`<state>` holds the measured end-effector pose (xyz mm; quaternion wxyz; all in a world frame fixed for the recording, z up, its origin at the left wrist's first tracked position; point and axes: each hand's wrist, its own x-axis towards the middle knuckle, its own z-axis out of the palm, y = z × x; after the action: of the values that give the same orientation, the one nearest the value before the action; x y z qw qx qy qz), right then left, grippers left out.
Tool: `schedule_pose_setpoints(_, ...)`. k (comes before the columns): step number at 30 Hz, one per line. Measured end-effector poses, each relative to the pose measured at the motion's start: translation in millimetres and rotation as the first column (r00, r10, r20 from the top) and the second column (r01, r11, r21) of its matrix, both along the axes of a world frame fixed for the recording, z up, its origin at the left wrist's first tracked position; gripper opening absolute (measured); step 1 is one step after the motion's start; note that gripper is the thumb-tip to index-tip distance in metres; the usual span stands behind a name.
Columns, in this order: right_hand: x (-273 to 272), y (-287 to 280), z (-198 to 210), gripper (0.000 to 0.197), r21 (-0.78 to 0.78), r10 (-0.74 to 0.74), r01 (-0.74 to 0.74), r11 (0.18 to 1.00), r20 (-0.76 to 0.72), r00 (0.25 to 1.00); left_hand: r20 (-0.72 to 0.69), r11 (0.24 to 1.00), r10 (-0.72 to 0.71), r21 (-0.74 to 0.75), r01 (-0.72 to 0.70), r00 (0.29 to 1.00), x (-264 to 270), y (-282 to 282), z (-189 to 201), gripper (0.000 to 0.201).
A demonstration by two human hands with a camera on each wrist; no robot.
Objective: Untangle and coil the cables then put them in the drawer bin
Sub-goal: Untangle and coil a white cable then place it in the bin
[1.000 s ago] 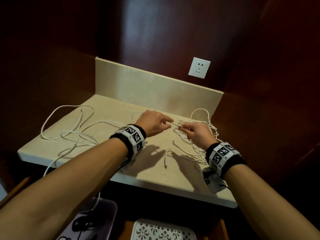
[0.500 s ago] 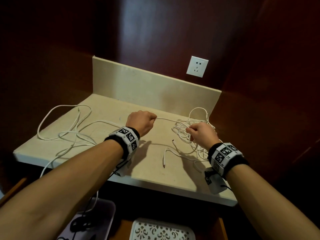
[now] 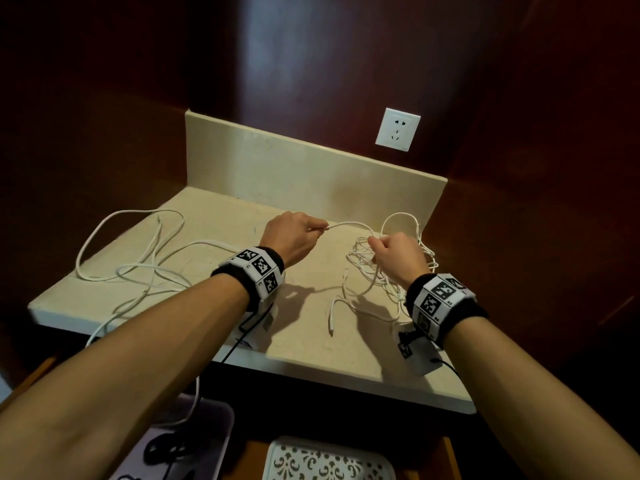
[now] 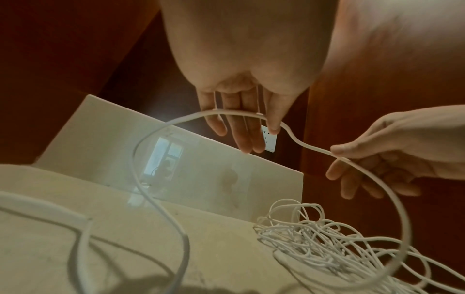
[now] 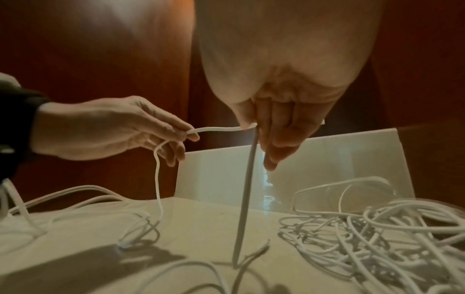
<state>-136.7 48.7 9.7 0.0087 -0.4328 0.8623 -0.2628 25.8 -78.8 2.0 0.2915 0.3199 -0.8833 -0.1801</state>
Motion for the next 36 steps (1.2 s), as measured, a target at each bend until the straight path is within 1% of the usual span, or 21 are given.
schedule_pose_setpoints(1,-2,-1,0,0.041,0.028,-0.016,0.017,0.999,-0.054,0.998,0.008,1.0,-0.01,-0.009,0.01,1.0,2,-1,1,0.028)
schedule_pose_setpoints(2,-2,-1,1,0.036,0.031,-0.013,0.015,0.999,-0.066,0.998,0.023,1.0,-0.021,-0.02,0.022,1.0,4,-1,1,0.028)
schedule_pose_setpoints(6,1,-3,8,0.024,0.016,0.037,-0.037,0.999,-0.026,0.999,0.059,0.998,-0.029,-0.059,0.032,0.998,5,0,3,0.029)
schedule_pose_setpoints(7,3,-4,9,0.022,-0.014,0.048,-0.047,0.999,0.025,0.999,0.065,0.997,-0.023,-0.066,0.028,0.998,4,0,3,0.03)
schedule_pose_setpoints(9,7,-5,11,0.02,-0.123,0.062,-0.035,0.992,0.219,0.974,0.088,0.997,-0.032,-0.062,0.037,0.996,2,-1,2,0.033)
schedule_pose_setpoints(10,10,-4,12,0.018,-0.19,0.081,-0.019,0.982,0.329,0.941,0.107,0.997,-0.058,-0.039,0.063,0.993,1,0,1,0.035)
schedule_pose_setpoints(12,15,-5,17,0.016,-0.3,0.129,0.026,0.954,0.484,0.865,0.139,0.987,-0.159,0.053,0.153,0.977,0,2,-1,0.04)
schedule_pose_setpoints(14,19,-6,21,0.018,-0.384,0.175,0.08,0.92,0.583,0.793,0.125,0.955,-0.264,0.171,0.241,0.956,1,8,-3,0.054)
schedule_pose_setpoints(16,20,-8,26,0.018,-0.427,0.203,0.117,0.897,0.632,0.748,0.096,0.924,-0.325,0.243,0.295,0.941,1,13,-4,0.069)
schedule_pose_setpoints(18,23,-9,29,0.018,-0.452,0.226,0.132,0.882,0.653,0.723,0.059,0.897,-0.359,0.297,0.327,0.931,-1,15,-5,0.073)
schedule_pose_setpoints(19,24,-10,29,0.018,-0.466,0.236,0.141,0.874,0.658,0.715,0.01,0.873,-0.372,0.344,0.346,0.928,-2,14,-6,0.068)
schedule_pose_setpoints(22,24,-11,30,0.02,-0.488,0.234,0.168,0.856,0.657,0.717,-0.186,0.77,-0.378,0.481,0.419,0.907,-5,13,-7,0.039)
schedule_pose_setpoints(23,24,-11,30,0.021,-0.49,0.229,0.175,0.854,0.655,0.72,-0.208,0.75,-0.383,0.499,0.434,0.9,-5,13,-7,0.035)
schedule_pose_setpoints(25,23,-11,28,0.022,-0.498,0.222,0.189,0.846,0.652,0.725,-0.183,0.729,-0.408,0.524,0.44,0.894,-5,14,-6,0.044)
schedule_pose_setpoints(27,23,-11,27,0.021,-0.507,0.216,0.206,0.837,0.652,0.727,-0.115,0.735,-0.429,0.532,0.42,0.896,-5,15,-5,0.05)
schedule_pose_setpoints(28,23,-11,27,0.02,-0.511,0.217,0.212,0.833,0.654,0.725,-0.082,0.74,-0.439,0.532,0.411,0.895,-6,15,-7,0.048)
schedule_pose_setpoints(29,23,-11,27,0.02,-0.516,0.222,0.213,0.83,0.655,0.722,-0.064,0.735,-0.45,0.541,0.41,0.891,-8,16,-8,0.041)
schedule_pose_setpoints(31,22,-11,26,0.019,-0.524,0.232,0.213,0.825,0.656,0.718,-0.097,0.701,-0.459,0.571,0.427,0.883,-9,17,-9,0.022)
schedule_pose_setpoints(32,20,-10,26,0.018,-0.526,0.231,0.211,0.824,0.652,0.722,-0.107,0.704,-0.453,0.567,0.429,0.885,-9,16,-9,0.015)
schedule_pose_setpoints(33,18,-9,26,0.017,-0.524,0.222,0.211,0.825,0.645,0.731,-0.099,0.728,-0.435,0.546,0.415,0.895,-8,14,-9,0.015)
schedule_pose_setpoints(36,8,-2,26,0.015,-0.502,0.169,0.226,0.835,0.624,0.763,-0.067,0.791,-0.38,0.494,0.361,0.923,-2,5,-6,0.023)
